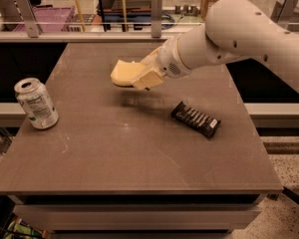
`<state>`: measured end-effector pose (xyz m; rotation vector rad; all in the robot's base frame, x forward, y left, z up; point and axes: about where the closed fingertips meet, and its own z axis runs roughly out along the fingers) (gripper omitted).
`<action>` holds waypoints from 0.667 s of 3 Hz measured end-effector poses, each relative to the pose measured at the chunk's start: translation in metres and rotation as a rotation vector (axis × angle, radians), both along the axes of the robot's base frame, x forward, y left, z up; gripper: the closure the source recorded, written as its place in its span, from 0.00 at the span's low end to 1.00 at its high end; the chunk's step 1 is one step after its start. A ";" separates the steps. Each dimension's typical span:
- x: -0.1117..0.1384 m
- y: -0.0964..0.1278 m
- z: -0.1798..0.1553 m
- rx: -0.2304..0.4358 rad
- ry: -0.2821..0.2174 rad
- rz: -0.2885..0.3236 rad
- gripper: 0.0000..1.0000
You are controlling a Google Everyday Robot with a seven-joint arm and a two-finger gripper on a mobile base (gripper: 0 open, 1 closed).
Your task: Move sponge near 7up can
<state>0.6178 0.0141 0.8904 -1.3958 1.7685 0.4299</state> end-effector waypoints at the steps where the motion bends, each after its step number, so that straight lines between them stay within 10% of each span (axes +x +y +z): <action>1: -0.021 0.023 -0.016 0.015 0.012 0.008 1.00; 2: -0.041 0.045 -0.028 0.042 0.048 0.016 1.00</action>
Offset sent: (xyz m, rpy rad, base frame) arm -0.0604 0.0664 -0.0449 0.0769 0.0966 0.0176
